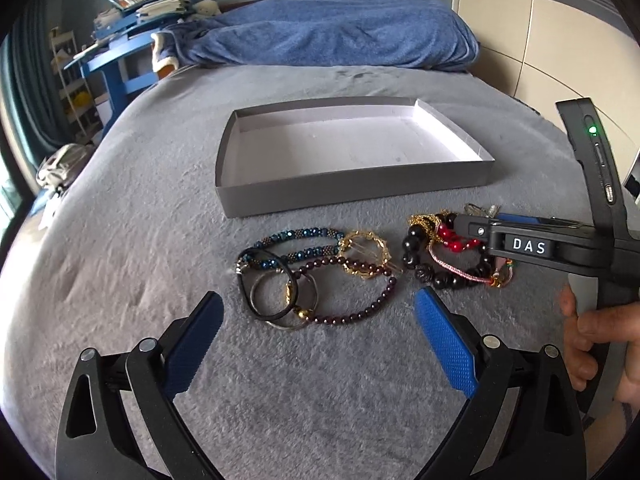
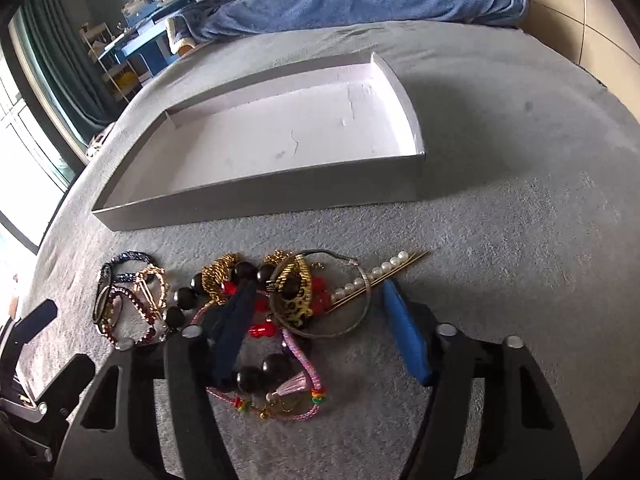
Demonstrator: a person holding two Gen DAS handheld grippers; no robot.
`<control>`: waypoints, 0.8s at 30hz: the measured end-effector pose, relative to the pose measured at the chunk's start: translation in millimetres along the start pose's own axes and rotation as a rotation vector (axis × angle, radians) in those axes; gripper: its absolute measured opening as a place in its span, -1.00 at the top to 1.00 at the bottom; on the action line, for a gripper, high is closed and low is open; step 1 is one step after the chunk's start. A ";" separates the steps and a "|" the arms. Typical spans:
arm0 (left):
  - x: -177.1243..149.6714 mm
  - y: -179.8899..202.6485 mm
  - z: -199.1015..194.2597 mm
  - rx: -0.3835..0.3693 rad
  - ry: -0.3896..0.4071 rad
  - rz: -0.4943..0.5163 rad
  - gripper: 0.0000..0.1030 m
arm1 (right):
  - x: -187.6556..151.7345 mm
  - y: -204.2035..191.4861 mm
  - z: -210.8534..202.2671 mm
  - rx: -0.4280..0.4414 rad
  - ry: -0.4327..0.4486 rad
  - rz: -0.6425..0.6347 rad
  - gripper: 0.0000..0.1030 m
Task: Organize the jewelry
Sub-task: 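Grasp the red bead charm with the left gripper while the right gripper grasps the silver bangle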
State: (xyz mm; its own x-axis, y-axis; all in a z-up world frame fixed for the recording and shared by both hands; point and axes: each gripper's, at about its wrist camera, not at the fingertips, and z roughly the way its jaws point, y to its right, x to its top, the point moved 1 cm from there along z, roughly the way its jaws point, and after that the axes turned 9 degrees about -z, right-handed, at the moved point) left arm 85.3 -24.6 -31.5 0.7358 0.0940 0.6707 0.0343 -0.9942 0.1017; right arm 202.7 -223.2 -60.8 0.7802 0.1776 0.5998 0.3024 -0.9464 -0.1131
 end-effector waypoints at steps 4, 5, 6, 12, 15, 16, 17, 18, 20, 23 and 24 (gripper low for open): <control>5.9 4.4 6.5 -0.001 0.010 0.017 -0.86 | -1.9 -0.8 -3.9 0.021 0.016 0.010 0.03; 8.1 5.5 8.5 -0.011 0.011 0.019 -0.86 | -2.7 -2.3 -6.2 0.022 0.020 0.010 0.03; 9.5 6.5 9.6 -0.020 0.011 0.020 -0.86 | -3.6 -3.0 -8.2 0.024 0.026 0.009 0.03; 15.7 20.2 15.2 -0.062 0.033 0.070 -0.86 | -6.7 3.9 -31.2 0.034 0.093 0.051 0.03; 18.0 30.5 21.7 -0.086 0.033 0.093 -0.82 | -7.8 17.5 -44.3 0.040 0.137 0.113 0.03; 18.6 34.2 24.2 -0.093 0.032 0.101 -0.80 | -7.8 20.6 -45.9 0.043 0.144 0.128 0.03; 18.8 37.2 25.8 -0.101 0.031 0.106 -0.78 | -8.1 23.9 -47.4 0.049 0.149 0.148 0.03; 19.2 41.0 27.2 -0.114 0.031 0.113 -0.75 | -8.1 24.7 -48.0 0.055 0.151 0.158 0.03; 20.8 52.1 30.8 -0.149 0.034 0.136 -0.69 | -8.7 24.7 -49.5 0.060 0.151 0.161 0.03; 19.8 78.9 37.9 -0.208 0.041 0.228 -0.57 | -10.8 20.5 -54.9 0.085 0.162 0.156 0.02; 19.1 84.9 40.0 -0.233 0.033 0.244 -0.48 | -11.9 19.7 -57.1 0.094 0.167 0.157 0.02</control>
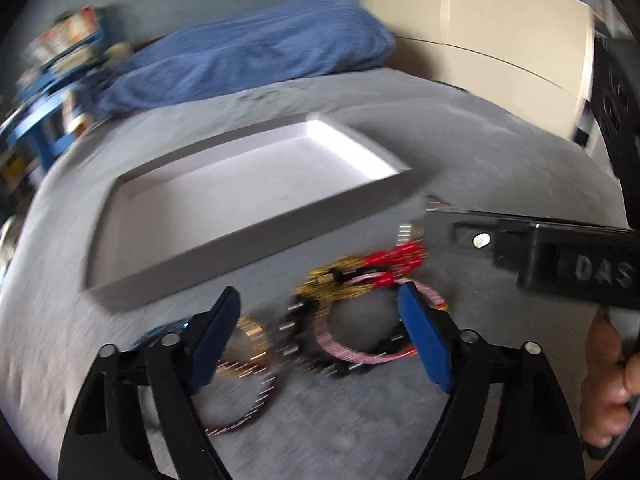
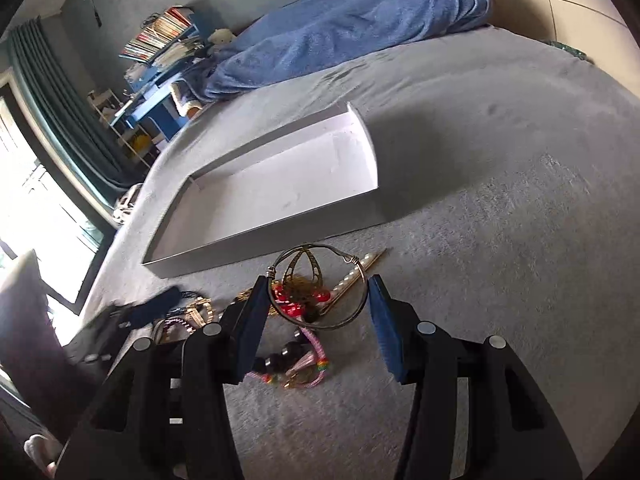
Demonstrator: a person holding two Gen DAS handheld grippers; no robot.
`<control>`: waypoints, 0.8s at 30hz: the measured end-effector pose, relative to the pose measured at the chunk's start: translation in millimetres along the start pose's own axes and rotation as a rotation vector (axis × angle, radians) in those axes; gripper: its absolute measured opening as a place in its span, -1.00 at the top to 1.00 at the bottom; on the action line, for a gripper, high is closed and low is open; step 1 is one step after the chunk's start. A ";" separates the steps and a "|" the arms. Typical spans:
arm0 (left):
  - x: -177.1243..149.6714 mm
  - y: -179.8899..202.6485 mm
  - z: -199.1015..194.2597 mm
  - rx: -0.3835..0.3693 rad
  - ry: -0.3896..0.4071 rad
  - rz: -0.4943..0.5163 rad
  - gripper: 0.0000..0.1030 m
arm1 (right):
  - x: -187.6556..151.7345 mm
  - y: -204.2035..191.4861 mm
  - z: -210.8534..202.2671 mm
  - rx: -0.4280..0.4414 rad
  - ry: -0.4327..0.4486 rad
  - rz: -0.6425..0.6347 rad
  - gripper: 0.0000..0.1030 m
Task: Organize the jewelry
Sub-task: 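Grasp the red bead charm with the left gripper while the right gripper grasps the silver bangle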
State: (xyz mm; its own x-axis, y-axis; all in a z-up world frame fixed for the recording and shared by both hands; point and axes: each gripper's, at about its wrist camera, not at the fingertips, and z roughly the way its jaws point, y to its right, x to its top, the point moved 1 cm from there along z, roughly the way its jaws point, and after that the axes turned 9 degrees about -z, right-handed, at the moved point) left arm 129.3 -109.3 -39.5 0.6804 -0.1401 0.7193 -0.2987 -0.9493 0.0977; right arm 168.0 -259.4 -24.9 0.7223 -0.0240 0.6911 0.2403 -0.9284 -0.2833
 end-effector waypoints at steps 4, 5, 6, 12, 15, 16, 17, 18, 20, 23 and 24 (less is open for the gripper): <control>2.9 11.4 15.3 -0.102 -0.030 0.009 -0.16 | -3.5 -1.6 -9.2 0.048 0.019 0.017 0.02; 3.2 11.3 18.1 -0.120 -0.035 0.002 -0.12 | -3.9 -1.6 -10.3 0.056 0.022 0.022 0.02; 3.7 9.9 20.2 -0.143 -0.040 -0.011 -0.01 | -3.9 -2.1 -11.3 0.064 0.024 0.026 0.02; 6.9 2.4 26.8 -0.233 -0.052 -0.069 0.81 | -4.1 -5.4 -13.3 0.100 0.035 0.025 0.03; 7.9 3.3 25.8 -0.251 -0.040 -0.076 0.81 | -4.6 -6.3 -14.7 0.118 0.043 0.026 0.03; 8.3 5.3 23.3 -0.252 -0.030 -0.067 0.82 | -4.9 -7.0 -15.8 0.124 0.046 0.025 0.03; 8.7 7.5 21.0 -0.250 -0.021 -0.057 0.82 | -5.2 -6.9 -16.9 0.126 0.049 0.023 0.03; 9.2 9.5 18.7 -0.252 -0.013 -0.049 0.82 | -5.8 -7.0 -17.7 0.128 0.051 0.022 0.03; 8.7 14.5 14.0 -0.273 -0.007 -0.038 0.82 | -6.2 -6.4 -19.5 0.131 0.060 0.026 0.03; 6.9 22.8 8.4 -0.285 -0.006 -0.013 0.82 | -4.4 -0.2 -20.2 0.120 0.070 0.052 0.03; 5.2 25.9 7.5 -0.283 -0.010 -0.002 0.82 | -5.0 2.1 -21.2 0.115 0.075 0.060 0.03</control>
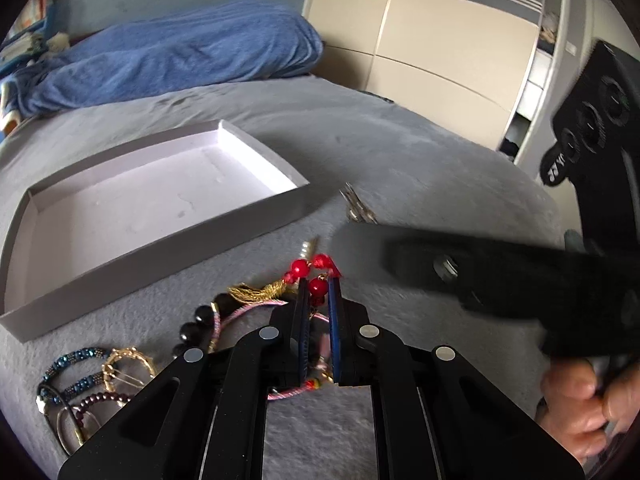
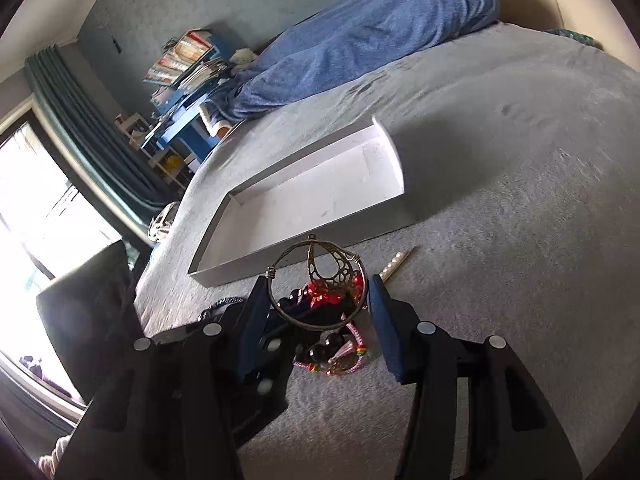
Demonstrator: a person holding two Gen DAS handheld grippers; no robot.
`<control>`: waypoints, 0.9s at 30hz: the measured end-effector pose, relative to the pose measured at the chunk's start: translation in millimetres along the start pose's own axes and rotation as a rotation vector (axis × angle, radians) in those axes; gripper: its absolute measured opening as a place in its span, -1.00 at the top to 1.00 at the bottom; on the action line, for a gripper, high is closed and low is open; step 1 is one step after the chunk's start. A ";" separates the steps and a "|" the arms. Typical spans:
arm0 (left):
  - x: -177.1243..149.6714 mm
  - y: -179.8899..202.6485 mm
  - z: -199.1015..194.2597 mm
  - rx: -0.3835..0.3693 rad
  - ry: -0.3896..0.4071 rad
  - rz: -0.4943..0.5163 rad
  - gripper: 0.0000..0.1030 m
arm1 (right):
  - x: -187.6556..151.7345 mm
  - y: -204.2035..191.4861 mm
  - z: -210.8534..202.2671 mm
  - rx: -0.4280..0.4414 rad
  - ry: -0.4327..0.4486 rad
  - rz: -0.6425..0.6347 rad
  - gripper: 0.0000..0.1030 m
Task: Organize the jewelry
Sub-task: 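Grasp the red bead charm with the left gripper while the right gripper grasps the silver bangle, then carry the red charm and silver bangle into the tray and open both grippers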
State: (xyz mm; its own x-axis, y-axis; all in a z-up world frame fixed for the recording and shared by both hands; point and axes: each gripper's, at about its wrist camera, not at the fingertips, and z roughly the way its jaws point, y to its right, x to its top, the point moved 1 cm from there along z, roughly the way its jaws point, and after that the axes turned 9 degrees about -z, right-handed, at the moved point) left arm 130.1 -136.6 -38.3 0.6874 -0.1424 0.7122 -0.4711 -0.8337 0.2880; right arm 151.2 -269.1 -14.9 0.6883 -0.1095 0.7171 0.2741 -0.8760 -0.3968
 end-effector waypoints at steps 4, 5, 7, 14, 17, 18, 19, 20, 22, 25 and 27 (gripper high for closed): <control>-5.0 4.5 0.7 0.045 -0.017 0.019 0.82 | 0.6 8.1 -0.1 0.024 0.007 0.045 0.03; -3.9 2.0 -0.5 0.055 -0.013 0.009 0.82 | 0.1 8.2 1.3 0.040 -0.001 0.052 0.03; -0.7 -9.6 -1.5 0.083 -0.003 -0.032 0.82 | 0.1 6.2 1.5 0.062 -0.006 0.050 0.03; 4.3 -27.5 -9.8 0.061 0.016 -0.067 0.81 | 0.0 0.2 3.4 0.241 -0.027 0.093 0.03; 5.1 -28.0 -14.3 0.066 0.024 -0.062 0.81 | -2.6 5.5 -2.8 0.297 -0.017 0.143 0.03; 5.6 -28.5 -14.7 0.076 0.025 -0.057 0.82 | -4.2 7.4 -4.1 0.312 -0.019 0.161 0.03; 5.4 -28.9 -16.3 0.081 0.031 -0.059 0.82 | -6.3 9.2 -6.5 0.315 -0.019 0.174 0.03; 5.9 -28.6 -17.7 0.083 0.038 -0.064 0.82 | -7.5 9.2 -7.7 0.321 -0.023 0.178 0.03; 8.5 -30.6 -21.7 0.094 0.058 -0.073 0.82 | -9.2 9.1 -9.8 0.329 -0.024 0.188 0.03; 11.0 -41.6 -27.2 0.135 0.072 -0.113 0.82 | -9.0 14.6 -14.1 0.329 0.004 0.220 0.03; 12.3 -50.9 -30.1 0.148 0.071 -0.147 0.82 | -11.1 23.3 -15.4 0.316 0.006 0.256 0.03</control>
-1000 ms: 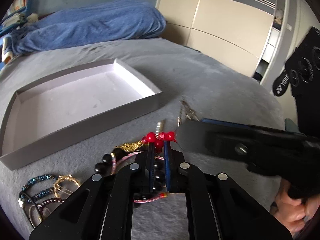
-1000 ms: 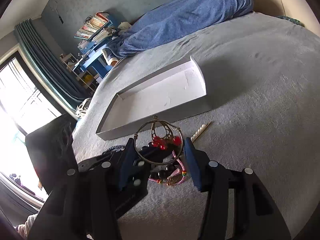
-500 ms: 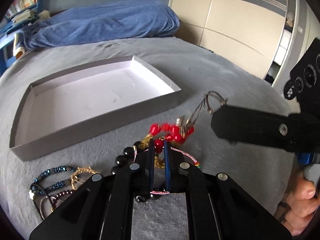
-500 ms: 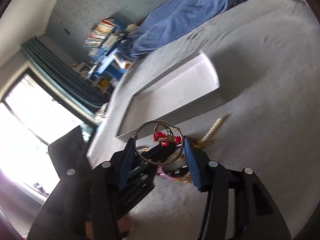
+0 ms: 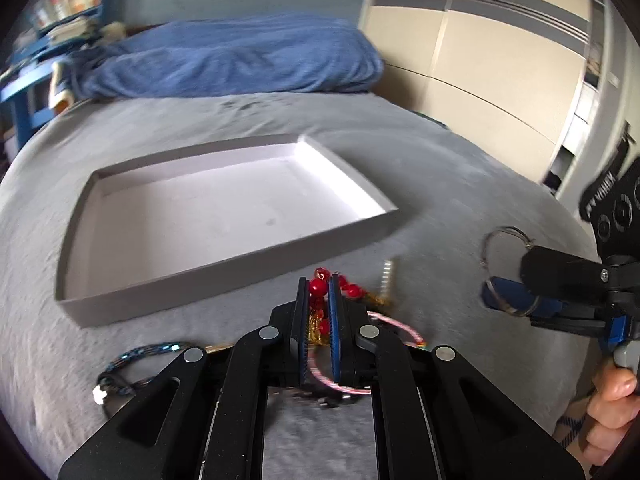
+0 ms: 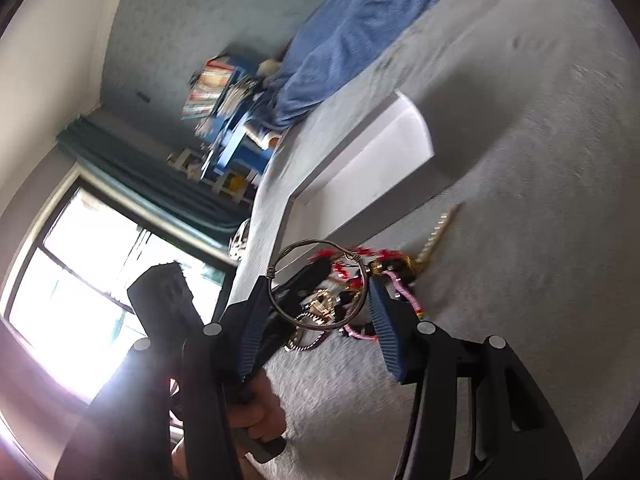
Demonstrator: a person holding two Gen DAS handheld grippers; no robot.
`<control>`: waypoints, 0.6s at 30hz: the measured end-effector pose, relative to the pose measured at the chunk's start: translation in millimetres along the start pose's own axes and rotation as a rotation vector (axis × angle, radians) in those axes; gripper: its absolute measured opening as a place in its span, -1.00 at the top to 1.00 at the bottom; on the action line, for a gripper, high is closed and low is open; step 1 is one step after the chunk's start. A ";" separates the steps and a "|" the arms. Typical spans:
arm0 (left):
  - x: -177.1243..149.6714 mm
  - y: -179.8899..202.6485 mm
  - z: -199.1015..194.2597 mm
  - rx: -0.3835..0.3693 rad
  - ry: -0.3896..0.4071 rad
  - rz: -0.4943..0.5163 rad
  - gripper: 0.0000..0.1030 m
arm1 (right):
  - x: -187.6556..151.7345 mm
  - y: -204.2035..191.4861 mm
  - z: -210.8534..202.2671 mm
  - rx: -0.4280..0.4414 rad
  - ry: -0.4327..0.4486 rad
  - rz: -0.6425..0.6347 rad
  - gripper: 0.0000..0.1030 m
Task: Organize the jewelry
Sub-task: 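Carry the red charm and silver bangle into the tray and open both grippers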
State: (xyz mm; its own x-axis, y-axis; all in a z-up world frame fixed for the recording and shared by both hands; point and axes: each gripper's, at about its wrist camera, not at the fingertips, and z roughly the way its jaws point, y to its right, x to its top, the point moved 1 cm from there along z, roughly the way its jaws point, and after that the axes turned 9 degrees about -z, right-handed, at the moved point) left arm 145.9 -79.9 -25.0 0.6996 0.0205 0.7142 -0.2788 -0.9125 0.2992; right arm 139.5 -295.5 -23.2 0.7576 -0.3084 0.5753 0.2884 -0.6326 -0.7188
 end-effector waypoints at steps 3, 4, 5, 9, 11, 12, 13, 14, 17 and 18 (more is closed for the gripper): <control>2.8 -4.3 -6.7 -0.013 0.017 -0.012 0.82 | 0.0 7.7 -4.0 -0.021 0.014 0.036 0.03; 3.0 -4.0 -8.4 -0.016 0.022 -0.010 0.82 | 0.1 9.2 -5.0 -0.024 0.018 0.042 0.03; 3.9 -3.8 -10.9 -0.022 0.029 -0.009 0.82 | 0.0 10.2 -6.0 -0.031 0.022 0.047 0.03; 8.3 -6.2 -20.5 -0.033 0.055 -0.021 0.82 | 0.9 11.6 -4.9 -0.061 0.016 0.046 0.03; 14.1 -10.0 -28.6 -0.045 0.078 -0.041 0.82 | 2.8 9.0 -5.0 -0.081 0.019 0.027 0.03; 17.2 -12.0 -31.8 -0.050 0.091 -0.052 0.82 | 3.0 8.6 -4.7 -0.092 0.021 0.018 0.03; 20.6 -15.5 -37.3 -0.056 0.108 -0.067 0.82 | 3.5 6.4 -5.1 -0.114 0.025 0.000 0.03; 23.2 -18.0 -41.3 -0.060 0.120 -0.077 0.82 | 3.4 5.1 -4.7 -0.129 0.027 -0.013 0.03; 30.9 -26.7 -54.9 -0.055 0.156 -0.096 0.82 | 5.2 -4.8 -4.4 -0.208 0.042 -0.091 0.03; 33.3 -29.0 -58.7 -0.049 0.167 -0.101 0.82 | 6.8 -10.2 -2.3 -0.236 0.049 -0.127 0.03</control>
State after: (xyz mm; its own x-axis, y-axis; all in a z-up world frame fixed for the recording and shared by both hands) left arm 138.6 -28.7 27.3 0.6076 0.1819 0.7732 -0.2478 -0.8815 0.4021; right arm 140.4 -292.7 -11.1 0.6931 -0.2460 0.6775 0.2308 -0.8147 -0.5319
